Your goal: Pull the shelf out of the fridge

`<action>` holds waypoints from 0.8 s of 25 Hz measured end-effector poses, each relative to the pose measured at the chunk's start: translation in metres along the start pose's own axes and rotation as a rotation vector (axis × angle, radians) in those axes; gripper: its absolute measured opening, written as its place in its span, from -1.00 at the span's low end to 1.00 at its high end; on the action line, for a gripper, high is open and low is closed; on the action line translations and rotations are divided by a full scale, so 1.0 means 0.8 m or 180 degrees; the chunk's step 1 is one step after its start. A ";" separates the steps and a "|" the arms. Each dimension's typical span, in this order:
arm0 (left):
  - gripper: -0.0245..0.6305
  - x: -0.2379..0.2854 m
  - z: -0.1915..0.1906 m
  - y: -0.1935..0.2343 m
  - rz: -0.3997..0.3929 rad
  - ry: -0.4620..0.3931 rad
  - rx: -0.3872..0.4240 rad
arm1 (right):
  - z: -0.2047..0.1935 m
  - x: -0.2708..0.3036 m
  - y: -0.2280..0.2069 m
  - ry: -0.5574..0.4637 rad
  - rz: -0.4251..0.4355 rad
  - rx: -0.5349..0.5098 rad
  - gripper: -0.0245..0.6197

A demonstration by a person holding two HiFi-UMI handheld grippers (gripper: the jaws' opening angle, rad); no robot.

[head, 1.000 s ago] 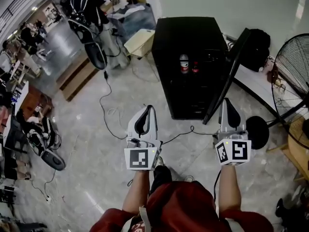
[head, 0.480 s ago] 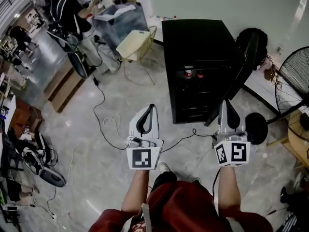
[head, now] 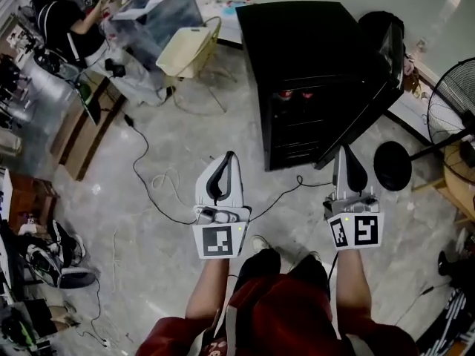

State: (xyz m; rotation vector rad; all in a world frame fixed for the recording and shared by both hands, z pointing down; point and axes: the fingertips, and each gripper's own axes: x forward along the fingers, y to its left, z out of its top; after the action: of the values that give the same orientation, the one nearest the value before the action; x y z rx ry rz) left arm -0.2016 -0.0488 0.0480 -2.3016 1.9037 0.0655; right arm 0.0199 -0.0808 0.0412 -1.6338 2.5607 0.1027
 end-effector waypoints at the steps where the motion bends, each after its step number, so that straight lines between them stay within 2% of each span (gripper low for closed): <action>1: -0.93 0.001 -0.007 0.003 -0.0013 -0.0004 -0.0013 | -0.008 0.001 0.003 0.0009 0.0005 0.0001 -0.92; 11: -0.93 0.023 -0.097 -0.002 -0.0157 0.0000 -0.0135 | -0.108 0.008 0.009 0.0261 -0.0010 0.0038 -0.92; 16: -0.93 0.036 -0.165 -0.022 -0.0121 0.0101 -0.0161 | -0.167 0.013 -0.022 0.0266 -0.0016 0.0077 -0.92; 20: -0.93 0.047 -0.236 -0.043 -0.0113 0.0149 -0.0126 | -0.235 0.023 -0.049 0.0265 0.0014 0.0074 -0.92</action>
State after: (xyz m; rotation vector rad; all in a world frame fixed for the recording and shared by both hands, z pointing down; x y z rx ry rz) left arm -0.1731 -0.1065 0.2322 -2.3820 1.8994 0.0460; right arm 0.0382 -0.1351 0.2256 -1.6582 2.6157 0.0051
